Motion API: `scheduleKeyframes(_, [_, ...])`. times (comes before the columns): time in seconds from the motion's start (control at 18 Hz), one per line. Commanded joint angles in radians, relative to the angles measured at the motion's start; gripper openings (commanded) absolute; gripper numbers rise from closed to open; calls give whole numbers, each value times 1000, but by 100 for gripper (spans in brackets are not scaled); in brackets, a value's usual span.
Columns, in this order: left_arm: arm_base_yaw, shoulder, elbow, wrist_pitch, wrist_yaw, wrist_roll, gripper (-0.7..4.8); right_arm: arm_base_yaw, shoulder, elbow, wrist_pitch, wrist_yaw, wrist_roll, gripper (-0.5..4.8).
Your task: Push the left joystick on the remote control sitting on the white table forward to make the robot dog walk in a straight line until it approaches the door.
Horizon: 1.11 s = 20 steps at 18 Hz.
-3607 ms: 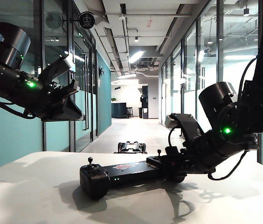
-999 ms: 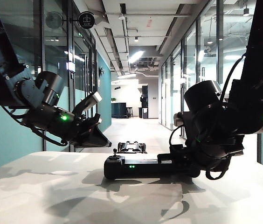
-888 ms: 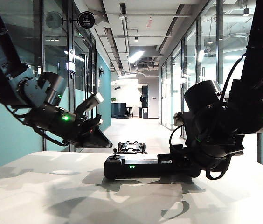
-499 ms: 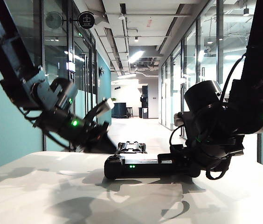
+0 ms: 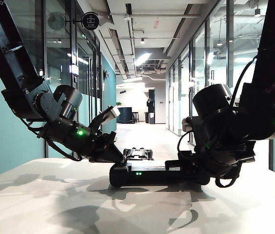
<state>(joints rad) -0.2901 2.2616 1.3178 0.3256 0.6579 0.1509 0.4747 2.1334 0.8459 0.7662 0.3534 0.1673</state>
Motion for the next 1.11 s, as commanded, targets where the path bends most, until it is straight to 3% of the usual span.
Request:
scheduleKeyframes(0.06, [0, 0, 8, 33, -51, -13, -6, 0, -5, 3, 23, 8, -2, 210])
scheduleKeyframes(1.11, [0, 1, 12, 50, -56, -13, -6, 0, -5, 3, 23, 6, -2, 209])
